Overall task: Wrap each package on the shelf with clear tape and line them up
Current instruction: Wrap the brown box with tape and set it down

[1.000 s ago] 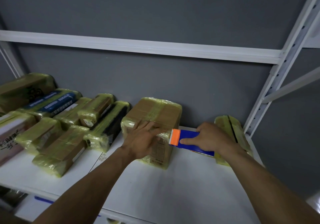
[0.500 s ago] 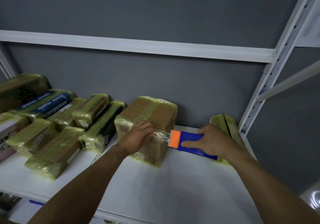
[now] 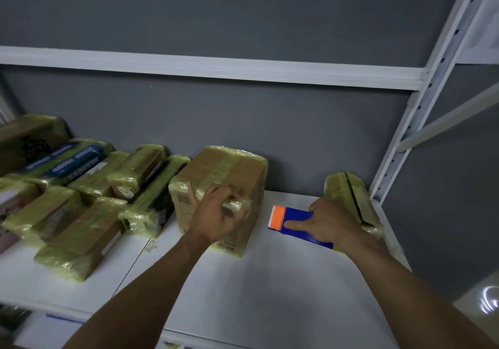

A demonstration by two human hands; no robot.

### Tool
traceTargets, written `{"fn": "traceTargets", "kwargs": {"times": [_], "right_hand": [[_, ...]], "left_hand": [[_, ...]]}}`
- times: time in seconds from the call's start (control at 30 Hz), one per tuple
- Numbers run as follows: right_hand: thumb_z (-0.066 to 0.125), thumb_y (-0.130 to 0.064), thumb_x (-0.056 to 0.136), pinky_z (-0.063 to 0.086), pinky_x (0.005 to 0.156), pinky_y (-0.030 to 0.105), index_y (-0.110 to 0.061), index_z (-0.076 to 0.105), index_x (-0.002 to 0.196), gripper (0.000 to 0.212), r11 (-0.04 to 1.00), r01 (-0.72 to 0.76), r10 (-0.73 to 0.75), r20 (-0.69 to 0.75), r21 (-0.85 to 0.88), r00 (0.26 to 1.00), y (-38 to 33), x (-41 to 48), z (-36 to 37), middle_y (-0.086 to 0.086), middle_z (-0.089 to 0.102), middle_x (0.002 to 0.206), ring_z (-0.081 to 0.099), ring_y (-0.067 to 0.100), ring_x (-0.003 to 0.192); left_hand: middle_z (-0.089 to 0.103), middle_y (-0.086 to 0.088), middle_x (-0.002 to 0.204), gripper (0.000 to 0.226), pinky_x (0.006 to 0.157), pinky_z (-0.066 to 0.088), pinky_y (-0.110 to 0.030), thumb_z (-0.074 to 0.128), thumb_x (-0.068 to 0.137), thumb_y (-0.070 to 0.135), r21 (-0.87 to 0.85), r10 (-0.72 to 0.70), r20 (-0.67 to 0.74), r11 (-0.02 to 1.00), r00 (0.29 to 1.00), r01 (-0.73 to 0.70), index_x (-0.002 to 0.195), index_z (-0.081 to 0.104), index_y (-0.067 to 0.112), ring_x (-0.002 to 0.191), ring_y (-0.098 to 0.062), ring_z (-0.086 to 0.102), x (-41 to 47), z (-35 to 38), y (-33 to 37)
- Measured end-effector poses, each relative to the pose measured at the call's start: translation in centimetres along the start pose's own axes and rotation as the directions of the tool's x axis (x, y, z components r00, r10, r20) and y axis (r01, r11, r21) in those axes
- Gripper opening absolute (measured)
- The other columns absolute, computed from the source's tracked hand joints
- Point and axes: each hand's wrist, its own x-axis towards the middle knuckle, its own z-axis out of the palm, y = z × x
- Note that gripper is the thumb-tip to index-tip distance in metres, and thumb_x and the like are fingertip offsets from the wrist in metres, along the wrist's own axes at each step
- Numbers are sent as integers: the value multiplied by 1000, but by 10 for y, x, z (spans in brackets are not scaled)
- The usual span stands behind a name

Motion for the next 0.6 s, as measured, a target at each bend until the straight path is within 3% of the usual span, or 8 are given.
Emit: {"fn": "traceTargets", "kwargs": {"times": [0.1, 0.2, 0.37, 0.5, 0.6], "right_hand": [[67, -87, 69, 47, 63, 26, -19, 56, 98, 75, 1000, -6, 6, 21, 13, 1000, -13, 14, 14, -6, 59, 83, 59, 12, 76], [69, -89, 65, 49, 63, 28, -19, 56, 99, 78, 999, -24, 23, 47, 24, 999, -25, 26, 22, -4, 61, 86, 63, 16, 80], [64, -94, 61, 47, 58, 28, -20, 54, 90, 80, 1000, -13, 14, 67, -17, 998, -43, 40, 25, -4, 58, 78, 61, 14, 74], [65, -92, 62, 42, 53, 28, -23, 45, 79, 74, 1000, -2, 2, 49, -11, 999, -54, 42, 27, -3, 56, 74, 60, 15, 69], [64, -91, 65, 40, 54, 29, -22, 45, 79, 73, 999, 5, -5, 5, -36, 1000, -56, 39, 30, -5, 53, 72, 61, 17, 72]], "left_hand": [[61, 31, 114, 43, 114, 20, -71, 64, 81, 64, -70, -30, 8, 997, 1000, 31, 115, 70, 39, 133, -1, 41, -2, 5, -1], [66, 22, 119, 48, 107, 40, -57, 64, 82, 61, -72, -25, -18, 997, 1000, 24, 118, 74, 30, 131, -10, 43, -4, 11, 3], [67, 20, 120, 57, 102, 46, -49, 66, 78, 70, -33, -21, -21, 999, 1000, 21, 118, 74, 30, 123, -8, 45, -3, 14, 1], [68, 22, 121, 48, 105, 42, -55, 67, 81, 64, -8, -58, -9, 998, 998, 58, 118, 74, 34, 123, -9, 50, -1, 17, -1], [70, 17, 120, 42, 102, 45, -45, 73, 83, 55, 39, -22, -14, 999, 1000, 22, 116, 75, 30, 120, -12, 54, 0, 19, -2]]}}
